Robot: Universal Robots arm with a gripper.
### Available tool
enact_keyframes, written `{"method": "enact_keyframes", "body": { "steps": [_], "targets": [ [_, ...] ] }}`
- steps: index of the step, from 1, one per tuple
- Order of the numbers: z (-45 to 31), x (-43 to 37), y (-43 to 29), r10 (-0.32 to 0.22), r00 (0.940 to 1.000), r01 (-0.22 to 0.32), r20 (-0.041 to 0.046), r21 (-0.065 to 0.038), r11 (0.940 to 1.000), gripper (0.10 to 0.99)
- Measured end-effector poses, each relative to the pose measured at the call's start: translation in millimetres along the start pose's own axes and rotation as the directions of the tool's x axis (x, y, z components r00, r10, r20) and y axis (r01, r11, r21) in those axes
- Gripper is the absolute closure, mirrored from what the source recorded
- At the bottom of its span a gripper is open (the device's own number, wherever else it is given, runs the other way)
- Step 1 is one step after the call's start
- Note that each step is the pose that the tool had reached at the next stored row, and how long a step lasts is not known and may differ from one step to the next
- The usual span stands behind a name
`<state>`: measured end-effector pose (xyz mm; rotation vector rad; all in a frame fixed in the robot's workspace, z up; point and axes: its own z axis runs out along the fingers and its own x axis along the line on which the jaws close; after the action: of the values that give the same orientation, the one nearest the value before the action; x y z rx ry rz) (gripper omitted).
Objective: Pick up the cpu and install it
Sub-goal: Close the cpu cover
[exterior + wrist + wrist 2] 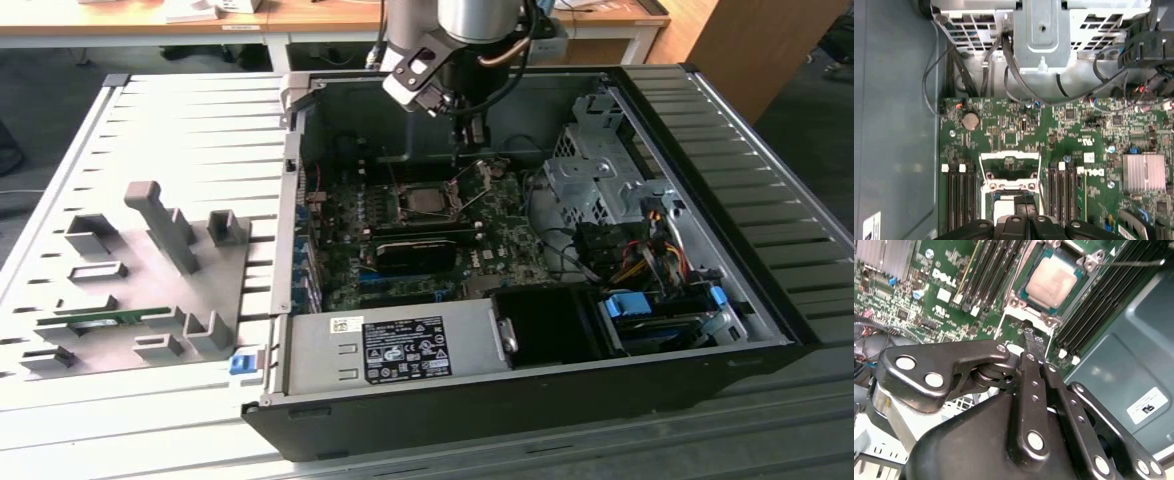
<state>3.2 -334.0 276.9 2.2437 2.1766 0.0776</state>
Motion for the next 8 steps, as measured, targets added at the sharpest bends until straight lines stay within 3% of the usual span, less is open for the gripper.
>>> {"method": "enact_keyframes", "body": {
  "steps": [8],
  "targets": [
    [0.8,0.5,17.3,0.0,1.0,0.0,0.0,0.001,1.0,0.98]
  ]
}}
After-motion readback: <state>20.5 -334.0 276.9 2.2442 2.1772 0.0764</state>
